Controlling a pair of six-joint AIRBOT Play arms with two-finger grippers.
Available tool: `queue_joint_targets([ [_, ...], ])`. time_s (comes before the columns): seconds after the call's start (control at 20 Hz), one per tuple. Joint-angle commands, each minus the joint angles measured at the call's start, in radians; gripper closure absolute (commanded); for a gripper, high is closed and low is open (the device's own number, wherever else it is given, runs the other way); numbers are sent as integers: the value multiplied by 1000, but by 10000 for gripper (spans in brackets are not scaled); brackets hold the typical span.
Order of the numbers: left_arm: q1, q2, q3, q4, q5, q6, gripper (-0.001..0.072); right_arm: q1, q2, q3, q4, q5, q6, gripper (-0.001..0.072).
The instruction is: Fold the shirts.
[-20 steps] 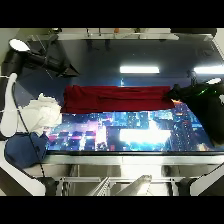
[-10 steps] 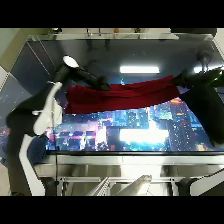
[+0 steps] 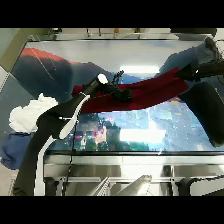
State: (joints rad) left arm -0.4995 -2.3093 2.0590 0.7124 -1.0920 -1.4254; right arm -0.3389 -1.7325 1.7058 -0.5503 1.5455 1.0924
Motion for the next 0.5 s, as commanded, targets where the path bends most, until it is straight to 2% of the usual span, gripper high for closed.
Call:
queue_joint_targets([
  [0.0, -8, -7, 21, -71, 19, -12, 709, 0, 38, 10, 69, 23, 9, 694],
  [0.2, 28, 82, 44, -246, 9, 66, 709, -15, 39, 50, 65, 23, 48, 694],
  [0.35, 120, 230, -34, -268, -53, 96, 709, -11, 39, 90, 68, 26, 95, 693],
  [0.45, 212, 323, -60, -268, -145, 109, 709, 23, 37, 91, 84, 21, 121, 694],
])
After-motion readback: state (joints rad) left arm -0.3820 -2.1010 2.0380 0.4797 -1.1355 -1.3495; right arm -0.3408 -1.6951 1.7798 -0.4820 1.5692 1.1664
